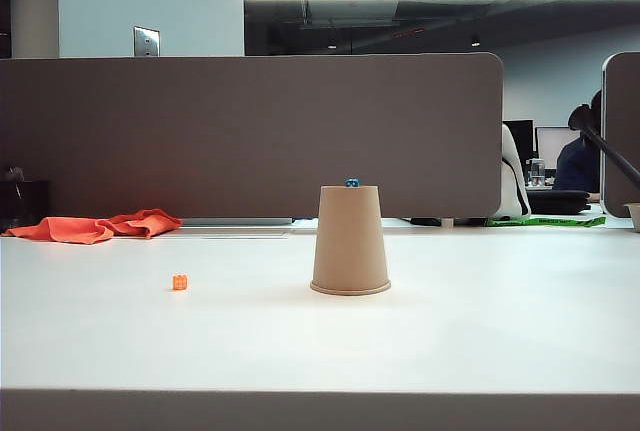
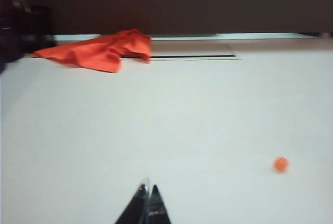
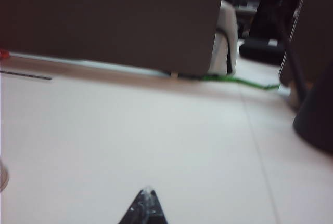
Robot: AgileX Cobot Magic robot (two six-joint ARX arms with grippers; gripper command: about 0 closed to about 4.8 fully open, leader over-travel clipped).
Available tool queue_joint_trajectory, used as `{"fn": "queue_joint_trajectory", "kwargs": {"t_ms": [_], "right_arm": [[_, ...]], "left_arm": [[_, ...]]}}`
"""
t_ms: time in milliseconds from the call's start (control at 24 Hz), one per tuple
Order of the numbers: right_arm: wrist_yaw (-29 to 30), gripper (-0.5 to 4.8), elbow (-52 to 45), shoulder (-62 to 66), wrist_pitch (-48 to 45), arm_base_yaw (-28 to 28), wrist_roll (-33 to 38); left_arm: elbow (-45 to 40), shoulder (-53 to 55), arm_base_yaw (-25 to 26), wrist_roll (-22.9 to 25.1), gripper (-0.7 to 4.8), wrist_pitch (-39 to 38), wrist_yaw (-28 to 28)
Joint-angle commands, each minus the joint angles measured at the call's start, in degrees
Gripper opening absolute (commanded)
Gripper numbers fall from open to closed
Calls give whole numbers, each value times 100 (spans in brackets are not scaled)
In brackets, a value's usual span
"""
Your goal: Throw the dice onto the paper cup, compare its value with the values of the other dice on the table, place the die with the higher value on the paper cup, and take no action if both dice have the same value.
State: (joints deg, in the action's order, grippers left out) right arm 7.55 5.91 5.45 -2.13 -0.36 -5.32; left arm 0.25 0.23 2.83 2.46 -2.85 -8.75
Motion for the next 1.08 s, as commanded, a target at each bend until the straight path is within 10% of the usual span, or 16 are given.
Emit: {"fn": "queue_joint_trajectory", "kwargs": {"t_ms": [42,375,1084], "right_arm": [[140,-1,308,11,-107,7,-391],[682,-1,1471,1001,562,149,-420],[-417,-1,4946,5466,2162,2472,-732]], "left_arm": [[20,4,-9,57,-5,15,-468],[37,9,-184,44,-5,-15,-1447],[238,188,-1429,317,-5,-678,-120]]}}
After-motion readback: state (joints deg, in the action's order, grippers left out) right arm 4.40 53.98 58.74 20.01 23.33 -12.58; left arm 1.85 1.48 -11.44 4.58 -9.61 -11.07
